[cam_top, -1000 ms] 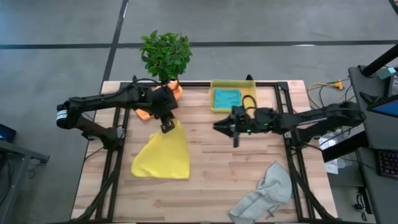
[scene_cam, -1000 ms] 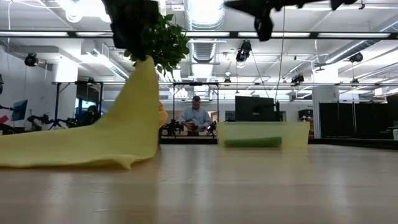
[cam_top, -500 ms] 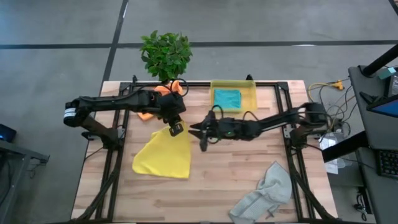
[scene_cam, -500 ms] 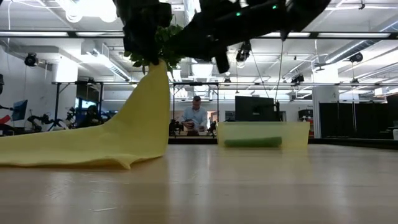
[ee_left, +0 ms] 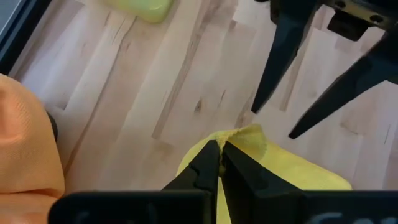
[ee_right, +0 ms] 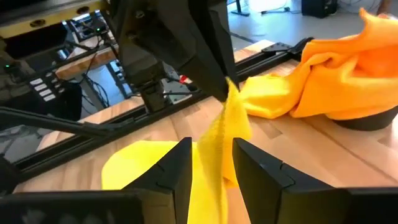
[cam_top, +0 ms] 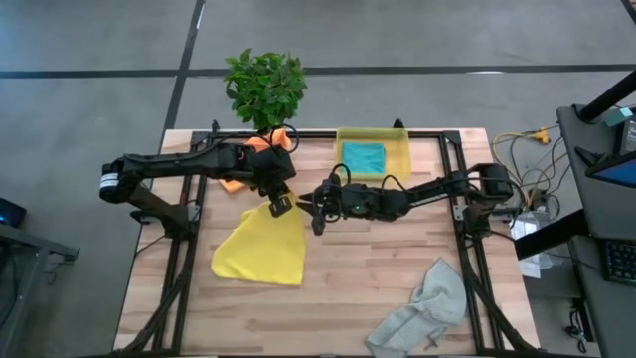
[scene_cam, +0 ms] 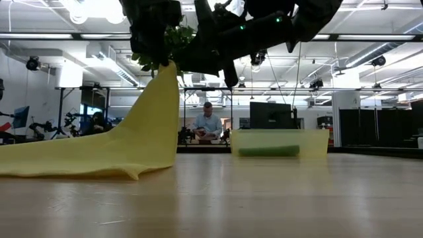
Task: Fold microfiber towels
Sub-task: Fold the yellow microfiber towel
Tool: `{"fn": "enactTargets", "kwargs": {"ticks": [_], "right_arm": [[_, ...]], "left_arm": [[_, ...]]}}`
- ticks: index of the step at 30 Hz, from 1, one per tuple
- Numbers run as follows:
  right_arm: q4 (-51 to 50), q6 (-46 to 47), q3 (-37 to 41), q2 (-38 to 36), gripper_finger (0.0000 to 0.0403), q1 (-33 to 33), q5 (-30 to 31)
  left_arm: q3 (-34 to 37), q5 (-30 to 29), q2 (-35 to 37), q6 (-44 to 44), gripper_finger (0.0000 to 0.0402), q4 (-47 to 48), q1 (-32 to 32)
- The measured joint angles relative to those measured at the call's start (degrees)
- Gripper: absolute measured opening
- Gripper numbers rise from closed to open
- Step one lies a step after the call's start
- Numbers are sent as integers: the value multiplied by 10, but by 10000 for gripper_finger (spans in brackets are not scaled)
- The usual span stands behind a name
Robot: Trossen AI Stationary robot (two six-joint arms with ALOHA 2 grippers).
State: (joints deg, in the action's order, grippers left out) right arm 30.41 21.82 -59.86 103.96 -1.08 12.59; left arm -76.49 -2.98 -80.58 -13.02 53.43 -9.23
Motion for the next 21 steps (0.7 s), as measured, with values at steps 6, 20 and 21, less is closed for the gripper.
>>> {"fn": "enactTargets", "kwargs": {"ticks": [6, 20, 21], "right_arm": [[-2, 23, -8, 31, 109, 0, -24], [49, 58, -17, 87, 94, 7, -67], [49, 59, -18, 89, 91, 7, -77]], "left_arm": [[0, 0, 0, 0, 0, -6, 0], [-42, -3, 2, -1, 0, -5, 0], [-48, -4, 2, -1, 0, -5, 0]]}}
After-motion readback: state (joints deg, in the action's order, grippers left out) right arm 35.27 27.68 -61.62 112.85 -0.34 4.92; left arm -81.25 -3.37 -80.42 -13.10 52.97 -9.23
